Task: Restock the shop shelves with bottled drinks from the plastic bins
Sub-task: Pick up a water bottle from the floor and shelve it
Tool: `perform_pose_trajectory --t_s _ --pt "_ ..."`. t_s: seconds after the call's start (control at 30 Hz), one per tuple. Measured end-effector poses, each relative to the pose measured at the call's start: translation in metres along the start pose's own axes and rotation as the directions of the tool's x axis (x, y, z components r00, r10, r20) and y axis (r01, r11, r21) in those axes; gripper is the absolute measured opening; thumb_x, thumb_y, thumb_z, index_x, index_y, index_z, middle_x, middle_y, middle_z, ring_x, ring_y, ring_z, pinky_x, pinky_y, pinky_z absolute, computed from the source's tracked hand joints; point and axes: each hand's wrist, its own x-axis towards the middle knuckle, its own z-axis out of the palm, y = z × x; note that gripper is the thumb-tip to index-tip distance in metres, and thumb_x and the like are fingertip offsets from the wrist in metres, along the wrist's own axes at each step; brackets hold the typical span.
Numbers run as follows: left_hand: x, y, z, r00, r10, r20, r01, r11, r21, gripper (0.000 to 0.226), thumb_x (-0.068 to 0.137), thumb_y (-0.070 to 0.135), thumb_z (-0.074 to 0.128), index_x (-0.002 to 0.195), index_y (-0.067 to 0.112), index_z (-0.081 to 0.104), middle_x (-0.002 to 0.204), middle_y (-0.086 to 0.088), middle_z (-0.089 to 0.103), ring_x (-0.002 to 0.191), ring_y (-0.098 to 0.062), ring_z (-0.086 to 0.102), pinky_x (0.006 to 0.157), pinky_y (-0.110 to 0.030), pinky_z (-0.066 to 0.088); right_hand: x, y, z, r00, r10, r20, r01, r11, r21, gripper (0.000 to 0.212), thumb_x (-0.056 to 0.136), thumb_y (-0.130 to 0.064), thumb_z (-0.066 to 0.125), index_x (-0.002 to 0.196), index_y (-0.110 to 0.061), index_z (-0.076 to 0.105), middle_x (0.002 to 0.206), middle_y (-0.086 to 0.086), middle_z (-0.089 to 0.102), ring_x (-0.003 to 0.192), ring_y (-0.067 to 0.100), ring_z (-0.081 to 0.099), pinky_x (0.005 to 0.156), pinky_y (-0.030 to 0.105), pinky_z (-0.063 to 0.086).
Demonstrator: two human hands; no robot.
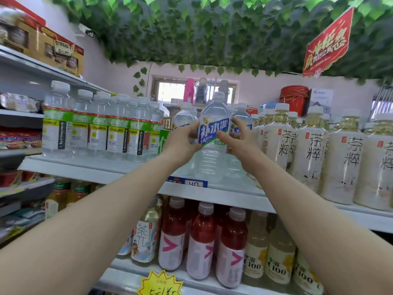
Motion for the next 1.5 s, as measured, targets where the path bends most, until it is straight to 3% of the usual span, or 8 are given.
perform_pose_trajectory --t_s 0.37,0.6,0.73,0.93,1.17,1.27,1.4,1.5 --pt "-0.003 -0.031 0.016 1.000 -0.001 -0.027 -0.001 0.999 -0.048 0.088 0.084 0.006 0.073 0.150 0.044 0.029 0.126 0.010 0.062 0.094 -0.012 0.067 0.090 -0.042 0.056 -0.005 0.027 0.002 0.999 -0.001 0.046 0.006 0.994 -0.108 0.087 0.081 -0.021 0.083 0.150 -0.039 0.032 0.120 -0.003 0.067 0.108 0.012 0.065 0.096 0.039 0.053" --pt "-0.005 -0.035 0.022 0.997 0.002 -0.082 -0.006 0.999 -0.042 0.085 0.084 0.012 0.076 0.150 0.043 0.032 0.113 0.011 0.060 0.090 -0.009 0.066 0.089 -0.041 0.057 -0.015 0.039 0.006 0.996 0.030 0.090 -0.026 0.999 -0.046 0.082 0.092 -0.022 0.072 0.158 -0.032 0.024 0.141 -0.004 0.058 0.134 0.013 0.050 0.112 0.042 0.041" --pt "-0.010 -0.034 0.025 0.994 -0.006 -0.112 0.001 0.999 -0.039 0.075 0.085 0.017 0.075 0.147 0.039 0.039 0.114 0.007 0.063 0.089 -0.008 0.065 0.093 -0.036 0.053 -0.017 0.035 0.007 0.994 0.035 0.099 -0.030 0.998 -0.059 0.071 0.095 -0.019 0.068 0.155 -0.030 0.031 0.137 -0.005 0.062 0.128 0.011 0.055 0.101 0.031 0.045" --pt "-0.026 -0.030 0.020 0.994 -0.008 -0.106 -0.002 0.996 -0.093 0.062 0.086 0.015 0.074 0.142 0.027 0.050 0.113 0.003 0.065 0.094 -0.013 0.066 0.094 -0.038 0.053 -0.030 0.038 0.013 0.999 0.009 -0.038 -0.014 0.989 -0.146 0.067 0.090 -0.031 0.073 0.150 -0.025 0.043 0.139 -0.001 0.059 0.127 0.017 0.055 0.110 0.047 0.045" --pt "-0.067 -0.022 0.008 0.988 0.065 -0.143 -0.091 0.978 -0.187 0.046 0.087 0.017 0.071 0.131 0.025 0.060 0.102 0.008 0.067 0.085 0.000 0.065 0.085 -0.028 0.055 -0.093 0.020 0.014 0.965 -0.136 -0.224 0.084 0.971 -0.225 0.048 0.094 -0.024 0.069 0.139 -0.023 0.052 0.123 0.003 0.064 0.107 0.009 0.062 0.096 0.023 0.050" --pt "-0.099 -0.028 0.016 0.992 0.063 -0.110 -0.092 0.954 -0.286 0.039 0.087 0.017 0.070 0.124 0.028 0.063 0.091 0.014 0.067 0.075 -0.002 0.066 0.085 -0.035 0.057 -0.129 0.026 0.018 0.949 -0.178 -0.259 0.108 0.959 -0.263 0.039 0.094 -0.017 0.068 0.132 -0.017 0.058 0.112 0.002 0.068 0.095 0.001 0.063 0.084 0.010 0.048" --pt "-0.156 -0.049 0.033 0.996 0.079 -0.035 -0.086 0.928 -0.364 0.032 0.083 0.023 0.068 0.110 0.040 0.066 0.086 0.011 0.069 0.078 -0.013 0.069 0.082 -0.045 0.059 -0.187 0.050 0.020 0.940 -0.168 -0.299 0.069 0.947 -0.314 0.032 0.093 -0.019 0.066 0.125 -0.020 0.063 0.101 -0.004 0.070 0.093 0.006 0.067 0.089 0.028 0.055" --pt "-0.204 -0.070 0.051 0.997 0.073 0.040 -0.053 0.921 -0.385 0.026 0.087 0.020 0.067 0.108 0.034 0.067 0.082 0.012 0.068 0.074 -0.008 0.066 0.077 -0.043 0.059 -0.241 0.078 0.027 0.950 -0.115 -0.291 0.013 0.944 -0.329 0.028 0.095 -0.018 0.063 0.123 -0.017 0.064 0.098 -0.004 0.069 0.092 0.010 0.067 0.084 0.025 0.054"
